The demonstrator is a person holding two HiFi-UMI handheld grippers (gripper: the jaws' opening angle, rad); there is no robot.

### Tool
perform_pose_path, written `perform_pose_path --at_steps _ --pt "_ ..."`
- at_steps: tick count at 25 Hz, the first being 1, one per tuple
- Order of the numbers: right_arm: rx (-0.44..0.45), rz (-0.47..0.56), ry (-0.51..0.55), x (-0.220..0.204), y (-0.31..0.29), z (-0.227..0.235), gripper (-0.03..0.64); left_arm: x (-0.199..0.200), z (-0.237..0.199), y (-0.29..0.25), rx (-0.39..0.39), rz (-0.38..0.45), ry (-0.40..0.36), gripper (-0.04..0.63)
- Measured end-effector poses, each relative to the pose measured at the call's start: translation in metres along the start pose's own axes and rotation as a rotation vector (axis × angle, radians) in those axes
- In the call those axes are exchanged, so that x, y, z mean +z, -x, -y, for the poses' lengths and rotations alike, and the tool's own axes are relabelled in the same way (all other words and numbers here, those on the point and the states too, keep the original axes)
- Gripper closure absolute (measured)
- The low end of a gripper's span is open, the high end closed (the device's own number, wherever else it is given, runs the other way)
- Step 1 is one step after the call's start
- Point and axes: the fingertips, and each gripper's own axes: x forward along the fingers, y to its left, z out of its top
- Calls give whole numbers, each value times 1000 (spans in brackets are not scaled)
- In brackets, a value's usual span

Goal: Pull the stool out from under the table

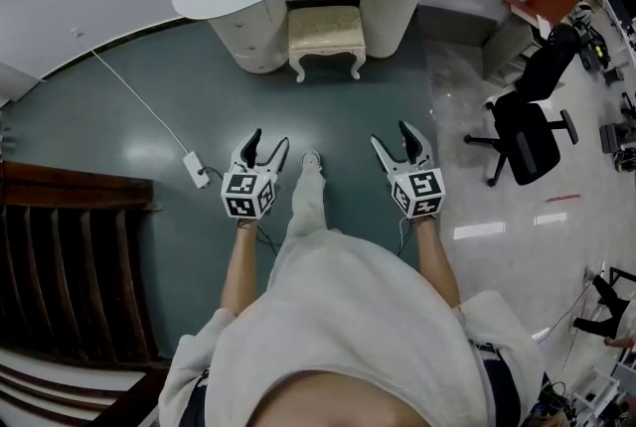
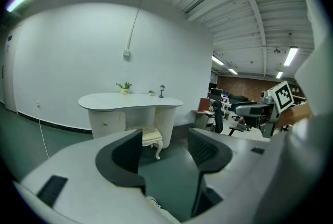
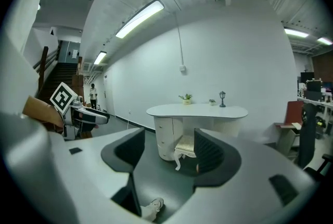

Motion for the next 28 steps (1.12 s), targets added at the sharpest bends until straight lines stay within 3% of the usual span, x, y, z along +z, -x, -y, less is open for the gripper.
perform_pose_path --at_steps 17,28 --pt "-82 -75 -33 47 -226 122 341 78 -133 -233 -89 -97 -20 334" --pt "-129 -170 -63 20 -336 178 341 67 -210 -345 -131 -190 -34 334"
